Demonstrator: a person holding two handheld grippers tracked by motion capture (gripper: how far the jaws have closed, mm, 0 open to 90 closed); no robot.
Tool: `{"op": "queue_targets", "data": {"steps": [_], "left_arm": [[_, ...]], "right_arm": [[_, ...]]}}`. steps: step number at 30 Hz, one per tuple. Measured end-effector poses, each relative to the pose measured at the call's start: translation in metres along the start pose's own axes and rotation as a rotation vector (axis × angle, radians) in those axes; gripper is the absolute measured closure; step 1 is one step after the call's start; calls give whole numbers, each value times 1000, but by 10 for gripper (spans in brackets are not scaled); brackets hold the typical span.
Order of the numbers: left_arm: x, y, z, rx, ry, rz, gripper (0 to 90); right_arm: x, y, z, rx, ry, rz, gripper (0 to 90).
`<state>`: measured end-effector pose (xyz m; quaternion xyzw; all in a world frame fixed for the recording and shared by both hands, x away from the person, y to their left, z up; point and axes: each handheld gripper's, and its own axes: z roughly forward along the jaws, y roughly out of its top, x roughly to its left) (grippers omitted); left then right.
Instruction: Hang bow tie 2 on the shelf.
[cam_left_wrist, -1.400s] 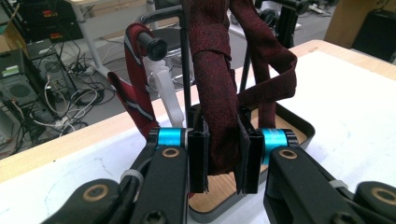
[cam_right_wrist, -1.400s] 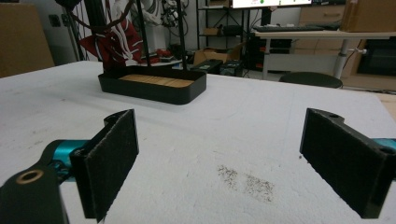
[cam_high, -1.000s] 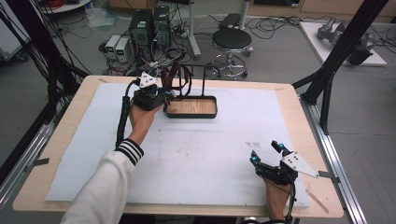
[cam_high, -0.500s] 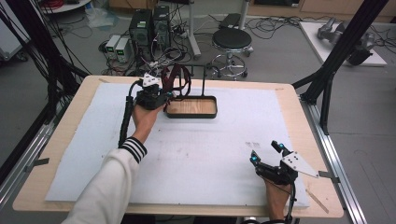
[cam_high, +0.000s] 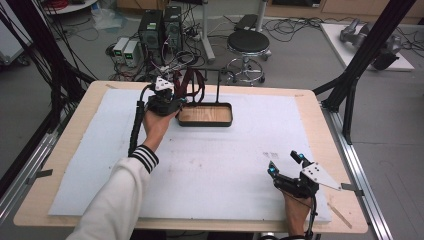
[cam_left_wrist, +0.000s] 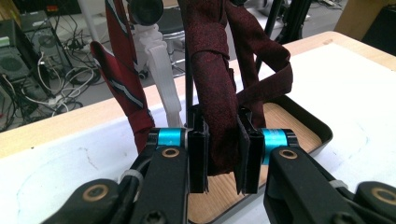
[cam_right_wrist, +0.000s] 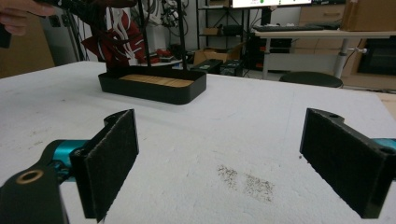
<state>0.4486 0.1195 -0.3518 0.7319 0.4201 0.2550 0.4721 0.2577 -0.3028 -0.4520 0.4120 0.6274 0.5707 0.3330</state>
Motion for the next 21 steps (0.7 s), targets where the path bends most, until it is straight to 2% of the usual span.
{"op": "queue_targets", "data": {"steps": [9,16,21], "left_arm": [[-1,-1,1,48,-10,-1,772],[1,-3,1,67,-12,-9,764],[1,-4,-1,64,-13,0,740]], "right_arm": [[0,0,0,1,0,1,107],[0,0,0,0,0,-2,107],[0,0,0,0,0,-1,107]]}}
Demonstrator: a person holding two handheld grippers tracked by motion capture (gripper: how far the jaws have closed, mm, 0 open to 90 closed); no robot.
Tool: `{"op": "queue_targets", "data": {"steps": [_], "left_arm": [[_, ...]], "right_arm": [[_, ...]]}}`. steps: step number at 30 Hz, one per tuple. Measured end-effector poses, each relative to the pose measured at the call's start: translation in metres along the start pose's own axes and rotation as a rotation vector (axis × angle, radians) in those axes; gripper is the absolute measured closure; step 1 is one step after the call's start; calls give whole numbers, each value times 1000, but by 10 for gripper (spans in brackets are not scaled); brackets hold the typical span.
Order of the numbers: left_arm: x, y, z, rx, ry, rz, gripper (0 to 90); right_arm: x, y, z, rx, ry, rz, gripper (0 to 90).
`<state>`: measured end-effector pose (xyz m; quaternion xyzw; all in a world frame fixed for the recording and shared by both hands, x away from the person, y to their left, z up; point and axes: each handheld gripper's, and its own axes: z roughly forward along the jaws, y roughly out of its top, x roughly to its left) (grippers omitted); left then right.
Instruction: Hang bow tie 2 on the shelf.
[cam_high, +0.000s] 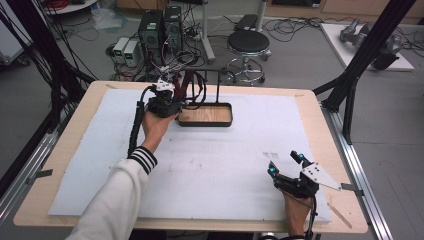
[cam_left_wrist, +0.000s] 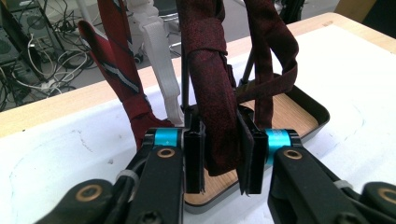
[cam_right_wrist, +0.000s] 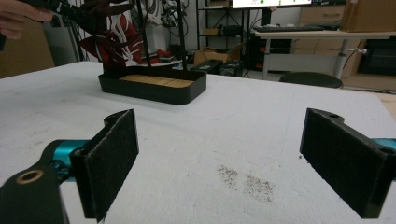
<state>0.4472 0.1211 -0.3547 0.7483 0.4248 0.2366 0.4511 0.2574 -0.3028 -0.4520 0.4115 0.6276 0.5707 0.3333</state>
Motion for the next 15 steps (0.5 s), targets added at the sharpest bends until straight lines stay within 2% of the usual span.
{"op": "queue_targets", "data": {"steps": [2,5,9,12,15], "left_arm": [[0,-1,-1,0,-2,8,700],[-1,-1,-2,3,-9,21,692],[-1,-1,-4,-15,-13,45,601],[-1,-1,-4,-13,-19,49,568],[-2,-2,-4,-6,-27,65,485]], "right_arm": [[0,0,0,-1,0,-1,107],[0,0,0,-2,1,-4,107],[0,0,0,0,-1,0,107],[0,0,0,-3,0,-5,107],[0,0,0,-3,0,-5,107]]}}
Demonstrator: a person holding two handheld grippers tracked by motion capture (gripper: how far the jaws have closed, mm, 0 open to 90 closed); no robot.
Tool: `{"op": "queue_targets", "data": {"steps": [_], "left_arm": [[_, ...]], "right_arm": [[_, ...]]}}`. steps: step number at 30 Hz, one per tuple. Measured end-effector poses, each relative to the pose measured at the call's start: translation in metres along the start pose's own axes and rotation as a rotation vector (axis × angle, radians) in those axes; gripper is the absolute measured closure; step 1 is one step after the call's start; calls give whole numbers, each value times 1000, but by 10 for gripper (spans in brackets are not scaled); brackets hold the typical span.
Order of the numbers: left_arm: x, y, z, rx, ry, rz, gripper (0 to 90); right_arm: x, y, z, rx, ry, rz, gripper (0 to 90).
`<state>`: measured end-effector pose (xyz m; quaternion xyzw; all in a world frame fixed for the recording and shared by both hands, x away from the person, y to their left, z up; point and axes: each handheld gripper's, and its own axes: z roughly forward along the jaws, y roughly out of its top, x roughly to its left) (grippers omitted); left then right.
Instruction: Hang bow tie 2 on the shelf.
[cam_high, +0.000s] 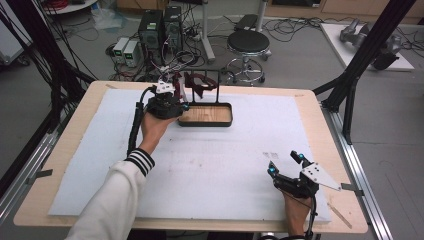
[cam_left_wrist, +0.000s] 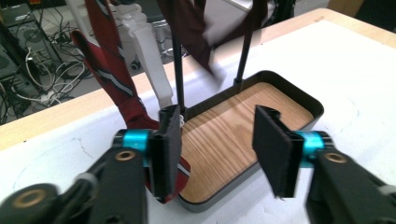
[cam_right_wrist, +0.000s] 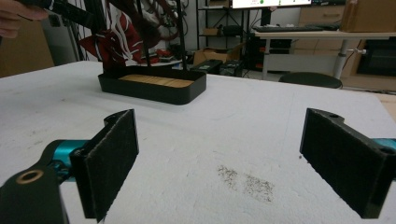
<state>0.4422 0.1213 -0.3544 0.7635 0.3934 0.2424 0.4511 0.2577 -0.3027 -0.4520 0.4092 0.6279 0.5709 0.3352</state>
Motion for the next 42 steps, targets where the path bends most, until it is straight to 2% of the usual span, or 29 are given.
{"op": "queue_targets", "data": {"steps": [4,8,10,13,15,17,18,19,23,26,27,28,29,31,32,33,36,37,38,39,40,42], "left_arm": [[-2,-2,-2,-3,3,29,335],[-2,-7,-8,-19,-42,52,236],[-3,-9,-13,-38,-63,97,195],[-4,-16,-26,-99,-92,146,183],[-4,-22,-36,-140,-116,155,183],[-2,-28,-46,-163,-137,162,177],[-2,-28,-46,-163,-137,162,171],[-1,-36,-57,-197,-157,172,171],[1,-54,-78,-251,-176,187,153],[4,-70,-95,-275,-167,204,152],[4,-70,-95,-275,-167,204,153],[7,-78,-106,-287,-162,206,153],[7,-78,-106,-287,-162,206,152],[12,-90,-118,-306,-159,207,153],[16,-100,-127,-315,-159,193,152],[16,-100,-127,-315,-159,193,152],[23,-117,-141,-345,-159,172,151],[25,-129,-148,-369,-149,162,150],[25,-129,-148,-369,-149,162,150],[27,-141,-154,-393,-135,166,149],[27,-141,-154,-393,-135,166,150],[29,-157,-160,-407,-125,150,149]], "right_arm": [[0,0,0,0,1,-1,107],[0,0,0,1,5,-1,107],[0,0,0,0,2,-5,107],[0,0,0,1,5,-5,107],[0,0,0,0,4,-7,107],[0,0,0,2,6,-11,107],[0,0,0,2,5,-12,107],[0,0,0,2,4,-12,107],[1,0,1,6,1,-18,107],[2,0,1,11,0,-23,107],[2,0,1,11,0,-23,107],[3,0,1,9,-6,-25,107],[3,0,1,9,-6,-25,107],[2,0,1,4,-10,-29,107],[2,0,1,4,-10,-29,107],[2,0,1,4,-10,-28,107],[2,0,0,2,-8,-20,107],[2,0,0,2,-8,-18,107],[2,0,0,1,-9,-20,106],[2,0,0,0,-11,-22,107],[2,0,0,0,-11,-23,107],[2,0,0,0,-11,-23,107]]}}
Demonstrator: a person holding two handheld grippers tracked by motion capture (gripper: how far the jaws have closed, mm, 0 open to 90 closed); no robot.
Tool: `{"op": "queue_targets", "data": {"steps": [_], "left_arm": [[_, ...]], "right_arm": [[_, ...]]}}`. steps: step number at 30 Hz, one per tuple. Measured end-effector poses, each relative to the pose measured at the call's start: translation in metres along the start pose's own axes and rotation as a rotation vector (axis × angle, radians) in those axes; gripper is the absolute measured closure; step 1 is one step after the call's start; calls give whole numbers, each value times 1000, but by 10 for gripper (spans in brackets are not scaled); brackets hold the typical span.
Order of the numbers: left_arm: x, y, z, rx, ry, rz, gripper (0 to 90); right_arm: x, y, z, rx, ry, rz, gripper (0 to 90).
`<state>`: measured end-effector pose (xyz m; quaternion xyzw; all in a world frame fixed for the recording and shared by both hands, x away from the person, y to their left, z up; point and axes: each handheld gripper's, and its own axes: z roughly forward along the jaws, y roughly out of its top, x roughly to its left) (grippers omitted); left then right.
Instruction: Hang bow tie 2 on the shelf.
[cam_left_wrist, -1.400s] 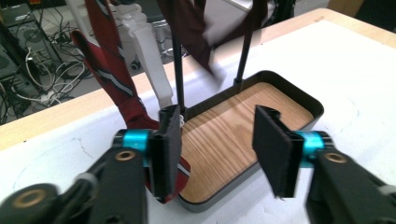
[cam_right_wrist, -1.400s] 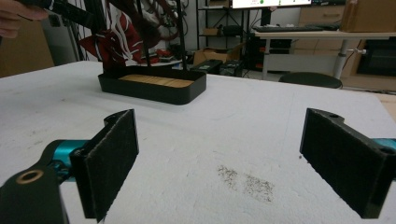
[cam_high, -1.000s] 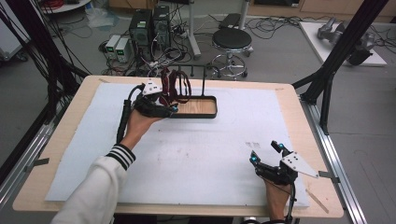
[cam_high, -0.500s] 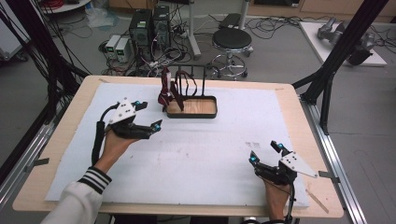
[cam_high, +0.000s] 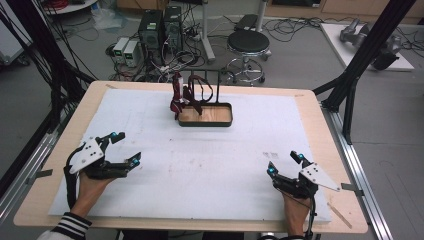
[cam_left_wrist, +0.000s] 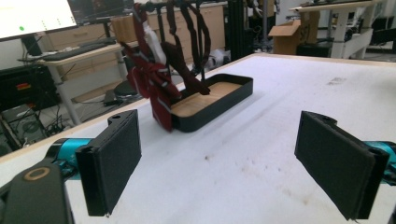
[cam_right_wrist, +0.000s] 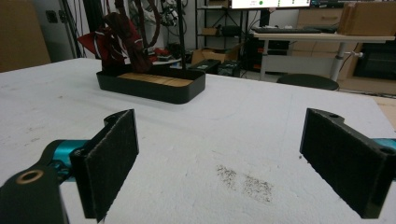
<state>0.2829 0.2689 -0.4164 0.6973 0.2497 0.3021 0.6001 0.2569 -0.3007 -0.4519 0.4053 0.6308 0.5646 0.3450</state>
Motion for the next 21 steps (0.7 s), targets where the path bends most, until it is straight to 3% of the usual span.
{"op": "queue_targets", "data": {"steps": [8,10,13,21], "left_arm": [[-5,-24,-13,-37,44,-25,144],[-8,-35,-17,-42,75,-27,144],[-7,-37,-20,-75,86,-44,145],[-7,-39,-21,-74,98,-48,146]], "right_arm": [[0,0,0,-1,-1,3,107],[0,0,0,-2,-1,2,107],[0,0,-1,-1,0,5,107],[0,0,-1,-6,1,2,107]]}}
